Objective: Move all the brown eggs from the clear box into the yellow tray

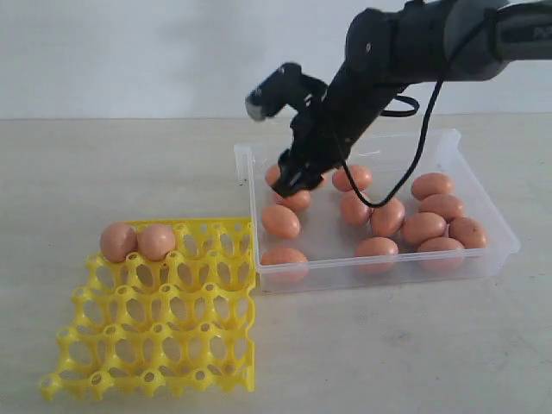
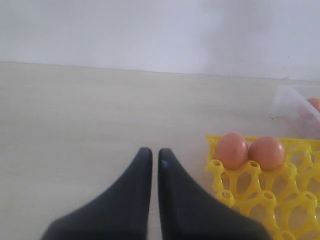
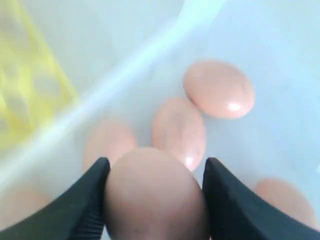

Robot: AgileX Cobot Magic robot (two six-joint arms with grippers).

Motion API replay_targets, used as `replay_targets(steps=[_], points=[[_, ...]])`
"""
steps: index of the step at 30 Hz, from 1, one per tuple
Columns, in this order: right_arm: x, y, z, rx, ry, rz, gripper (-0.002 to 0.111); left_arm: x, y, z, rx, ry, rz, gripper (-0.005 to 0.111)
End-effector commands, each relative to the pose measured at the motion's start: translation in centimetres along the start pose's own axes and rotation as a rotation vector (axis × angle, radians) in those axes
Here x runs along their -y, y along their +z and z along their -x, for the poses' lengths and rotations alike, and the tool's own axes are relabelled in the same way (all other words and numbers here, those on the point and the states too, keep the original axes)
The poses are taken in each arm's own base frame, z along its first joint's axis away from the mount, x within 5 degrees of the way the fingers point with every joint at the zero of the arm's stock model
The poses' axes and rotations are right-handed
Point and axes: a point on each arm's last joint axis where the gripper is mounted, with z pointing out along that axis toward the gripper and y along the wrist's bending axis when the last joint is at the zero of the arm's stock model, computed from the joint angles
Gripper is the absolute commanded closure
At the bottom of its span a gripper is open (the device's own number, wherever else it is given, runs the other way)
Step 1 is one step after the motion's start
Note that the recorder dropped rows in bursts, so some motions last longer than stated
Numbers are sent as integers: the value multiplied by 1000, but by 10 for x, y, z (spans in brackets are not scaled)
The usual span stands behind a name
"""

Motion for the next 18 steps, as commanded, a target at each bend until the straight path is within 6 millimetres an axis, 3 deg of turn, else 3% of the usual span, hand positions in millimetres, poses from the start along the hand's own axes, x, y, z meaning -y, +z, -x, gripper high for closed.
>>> replay_targets(steps=[1,4,7,10,12,14,16,18], points=[[-1,-16,28,270,224,-8,109,0,0,-1,4,6,-4,103],[-20,-17,47,391,344,86,109,0,0,-1,4,6,-4,103],[-67,-15,69,543,300,133,109,0,0,-1,4,6,-4,103],[-117,-3,64,528,63,-162,109,0,0,-1,4,6,-4,103],[-134,-6,59,505,-59,-444,109,0,0,-1,4,6,-4,103],[-136,-16,48,530,-6,-740,109,0,0,-1,4,6,-4,103],[-129,-20,28,583,202,-884,109,0,0,-1,4,6,-4,103],[-123,-19,13,677,398,-902,109,0,0,-1,4,6,-4,103]])
